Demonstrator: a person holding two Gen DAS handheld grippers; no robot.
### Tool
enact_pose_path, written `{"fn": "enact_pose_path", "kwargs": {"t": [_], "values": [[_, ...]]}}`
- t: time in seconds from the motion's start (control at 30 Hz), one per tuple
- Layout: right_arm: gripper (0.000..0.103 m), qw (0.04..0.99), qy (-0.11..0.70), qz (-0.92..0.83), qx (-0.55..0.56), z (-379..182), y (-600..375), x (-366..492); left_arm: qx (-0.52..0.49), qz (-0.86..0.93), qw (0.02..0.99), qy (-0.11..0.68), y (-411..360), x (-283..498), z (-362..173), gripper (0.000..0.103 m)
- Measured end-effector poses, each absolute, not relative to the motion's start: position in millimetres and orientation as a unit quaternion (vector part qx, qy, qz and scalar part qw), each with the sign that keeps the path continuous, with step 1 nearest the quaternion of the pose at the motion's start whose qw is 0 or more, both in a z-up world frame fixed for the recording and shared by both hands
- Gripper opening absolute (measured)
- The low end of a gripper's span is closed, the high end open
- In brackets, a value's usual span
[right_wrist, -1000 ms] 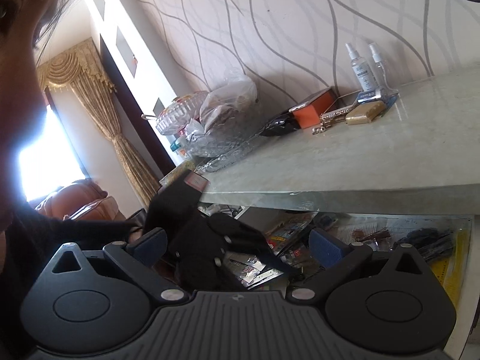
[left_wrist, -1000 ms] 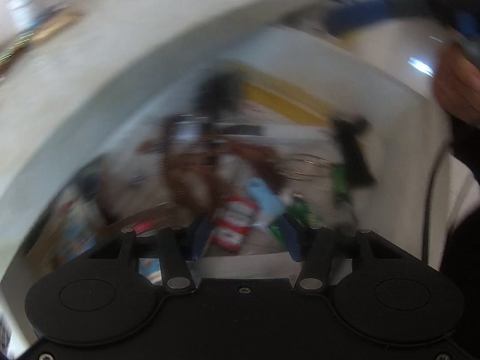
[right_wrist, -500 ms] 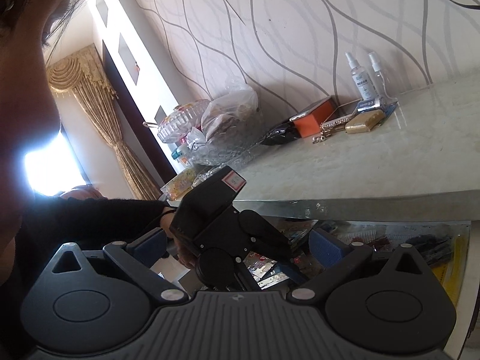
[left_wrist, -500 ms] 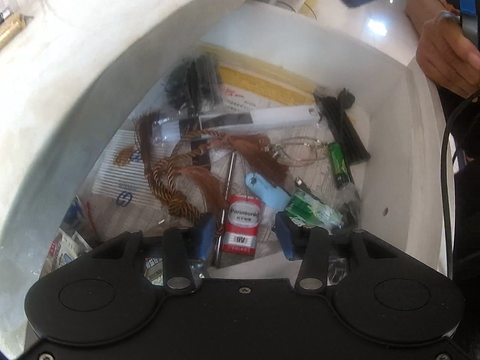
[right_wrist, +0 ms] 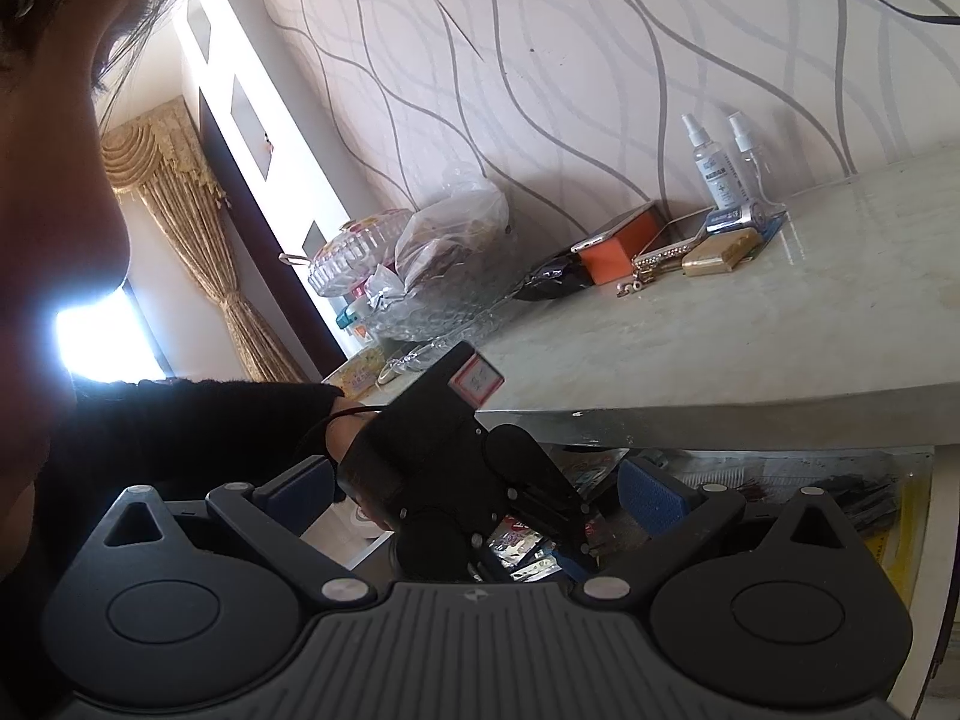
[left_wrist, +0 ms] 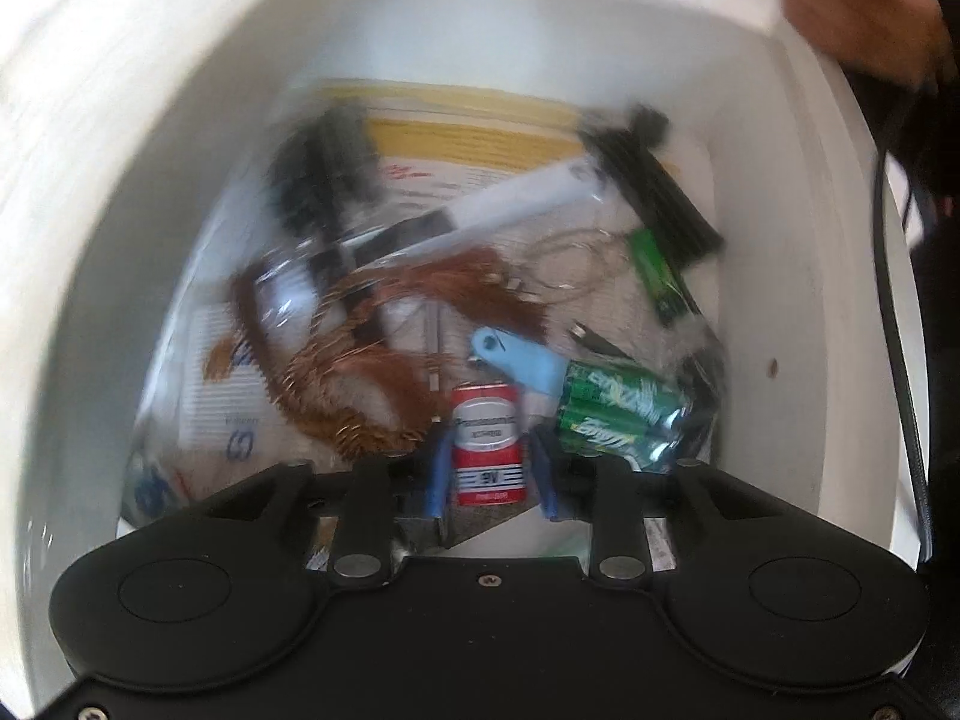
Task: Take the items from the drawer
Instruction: 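Grasp the red square battery and lift it onto the countertop with the left gripper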
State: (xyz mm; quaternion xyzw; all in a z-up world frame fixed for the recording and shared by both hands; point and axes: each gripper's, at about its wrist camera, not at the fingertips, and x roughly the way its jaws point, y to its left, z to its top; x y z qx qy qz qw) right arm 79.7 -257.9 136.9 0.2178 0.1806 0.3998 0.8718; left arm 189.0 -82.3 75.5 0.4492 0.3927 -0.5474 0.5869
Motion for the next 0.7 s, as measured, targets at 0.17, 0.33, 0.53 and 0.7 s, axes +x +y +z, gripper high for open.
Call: {"fn": "enact_pose_path", "kwargs": {"t": [0.17,0.33,0.53,0.7], "values": [[0.103,0.872,0.178,0.398,0.221,136.5,-259.6,79.2,0.424,-0.552,0.591,0.409,-86.6,194.8,69.7,0.030],[0.103,0.872,0.174,0.395,0.231,135.6,-264.0,78.9,0.395,-0.532,0.615,0.428,-74.5,197.9,71.9,0.025],[0.103,0.870,0.168,0.399,0.235,135.4,-265.5,78.8,0.278,-0.495,0.685,0.457,-41.0,212.7,93.7,0.025],[0.103,0.870,0.169,0.398,0.238,134.7,-265.8,79.5,0.160,-0.478,0.744,0.440,-21.8,210.8,117.8,0.024]]}}
